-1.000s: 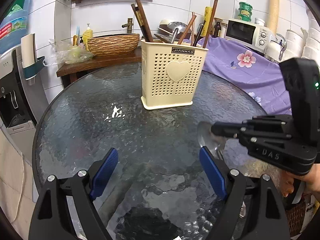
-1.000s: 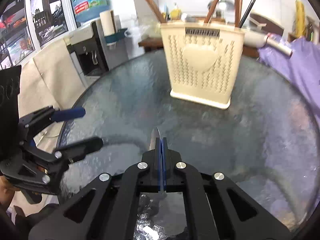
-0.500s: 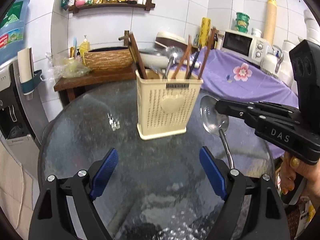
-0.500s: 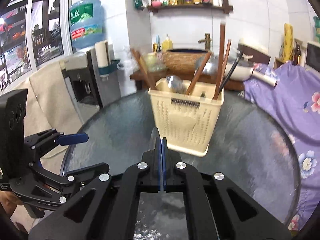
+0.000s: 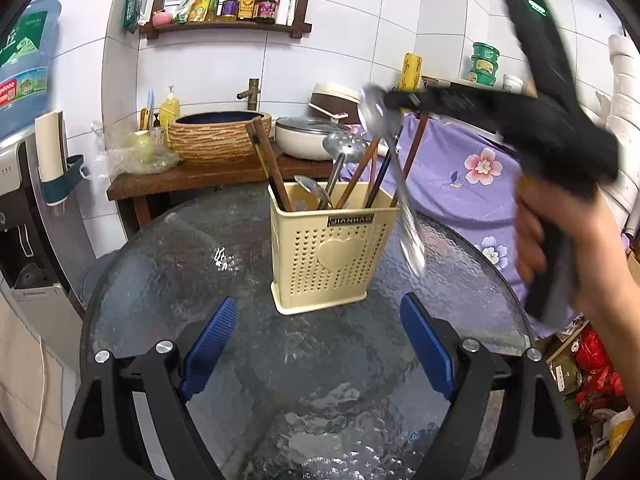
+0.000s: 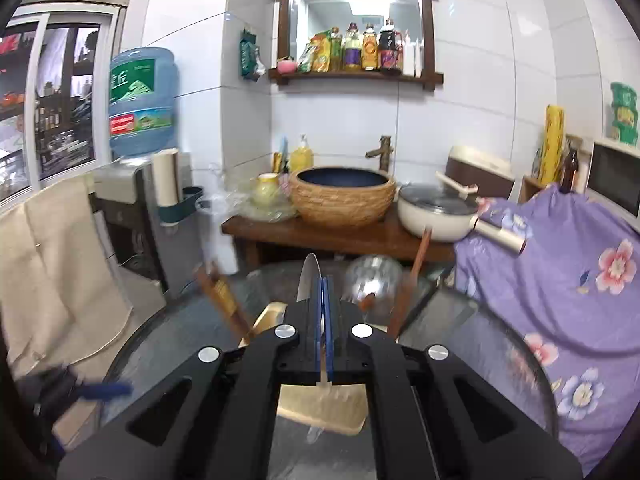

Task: Organize utensils
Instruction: 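Lift the metal spoon with the right tool and carry it over the holder, then lower the spoon into the holder and open the right tool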

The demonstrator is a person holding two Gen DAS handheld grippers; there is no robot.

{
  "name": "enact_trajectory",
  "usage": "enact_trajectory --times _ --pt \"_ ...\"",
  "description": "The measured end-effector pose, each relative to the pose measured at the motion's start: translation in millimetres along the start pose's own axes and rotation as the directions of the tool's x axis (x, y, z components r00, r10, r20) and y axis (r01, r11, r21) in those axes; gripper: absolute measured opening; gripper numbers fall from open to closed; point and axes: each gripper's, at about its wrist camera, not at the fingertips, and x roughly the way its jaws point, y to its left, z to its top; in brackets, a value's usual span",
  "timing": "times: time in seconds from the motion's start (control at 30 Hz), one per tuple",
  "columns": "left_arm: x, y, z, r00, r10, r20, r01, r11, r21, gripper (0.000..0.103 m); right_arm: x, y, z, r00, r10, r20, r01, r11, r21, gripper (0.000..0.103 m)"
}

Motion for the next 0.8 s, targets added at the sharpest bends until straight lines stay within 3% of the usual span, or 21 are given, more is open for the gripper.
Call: enact_trajectory --times 0.33,0.5,0.63,0.8 --pt "-1.9 6.8 -7.4 1.000 0.012 -0.003 -0.012 1.000 -0.002 0.082 53.5 12.9 33.7 0.997 -0.069 0.031 0.070 0.997 -0.033 0.001" --pt "1.5 12.3 -3.4 1.000 0.015 0.008 -0.015 1.000 -0.013 0.082 47.1 18.6 40.2 0.995 -0.067 0.073 0.072 0.996 -0.061 0.001" --pt "3.3 17.0 2.2 1.000 0.013 0.021 -0.012 0.999 -0.036 0.082 32.5 21.2 45.5 0.977 -0.123 0.172 0.138 0.987 -0.079 0.001" --pt "2.5 20.1 4.3 0.999 0.012 0.030 -0.011 0.999 -0.045 0.082 33.9 34.6 37.1 0.962 -0.174 0.212 0.196 0.976 -0.091 0.001"
